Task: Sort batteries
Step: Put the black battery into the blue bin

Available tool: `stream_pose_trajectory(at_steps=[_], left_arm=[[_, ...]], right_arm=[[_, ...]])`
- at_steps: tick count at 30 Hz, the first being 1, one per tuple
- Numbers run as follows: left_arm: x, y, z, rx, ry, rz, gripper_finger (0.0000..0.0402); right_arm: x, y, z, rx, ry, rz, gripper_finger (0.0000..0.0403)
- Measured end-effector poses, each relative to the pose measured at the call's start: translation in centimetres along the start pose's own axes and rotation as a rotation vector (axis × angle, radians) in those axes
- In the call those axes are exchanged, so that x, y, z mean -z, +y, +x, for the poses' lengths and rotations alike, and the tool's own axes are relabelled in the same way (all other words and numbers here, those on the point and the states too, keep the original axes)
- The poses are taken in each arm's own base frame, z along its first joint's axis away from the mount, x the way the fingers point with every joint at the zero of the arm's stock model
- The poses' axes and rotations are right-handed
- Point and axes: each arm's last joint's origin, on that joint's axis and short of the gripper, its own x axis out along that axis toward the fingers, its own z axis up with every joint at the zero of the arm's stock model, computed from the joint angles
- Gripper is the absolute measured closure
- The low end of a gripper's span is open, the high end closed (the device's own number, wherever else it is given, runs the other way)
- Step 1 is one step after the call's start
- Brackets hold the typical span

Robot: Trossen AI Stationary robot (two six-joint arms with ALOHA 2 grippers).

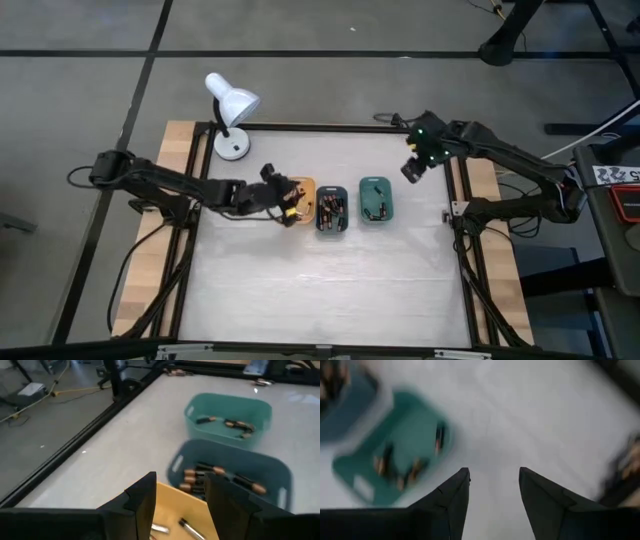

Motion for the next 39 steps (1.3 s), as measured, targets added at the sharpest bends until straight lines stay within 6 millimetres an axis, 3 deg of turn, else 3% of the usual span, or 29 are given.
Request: stream_pose_trajectory(at_steps=[5, 8, 14, 20, 26, 31, 39], left_arm=[[2.4, -2.1, -0.9, 0.085, -0.078, 0.08, 0.0245], [3.1, -2.3, -1.4, 0.117, -0.199, 0.136, 0.0245], [3.7, -1.5, -1.5, 0.096, -0.31, 0.132, 0.0245], [4.5, -0.8, -1.0, 0.078, -0.274, 0.091, 0.0245], [4.5, -0.8, -1.1, 0.086, -0.281, 0.083, 0.0245], [4.5, -0.8, -1.1, 0.086, -0.281, 0.082, 0.0245], [4.5, -0.8, -1.1, 0.086, -0.282, 0.081, 0.0245]], right_arm=[[2.1, 0.5, -0.2, 0.002, 0.238, 0.006, 0.023], [2.6, 1.3, 0.2, 0.018, 0.325, -0.04, 0.023], [1.2, 1.6, 1.7, 0.281, 0.249, -0.11, 0.023], [-1.0, -2.4, 4.6, 0.212, 0.328, 0.116, 0.023], [-2.5, -8.3, 8.1, 0.396, 0.338, 0.374, 0.023], [-4.3, -9.1, 9.4, 0.38, 0.253, 0.425, 0.023], [-5.0, -11.9, 10.4, 0.358, 0.212, 0.534, 0.023]])
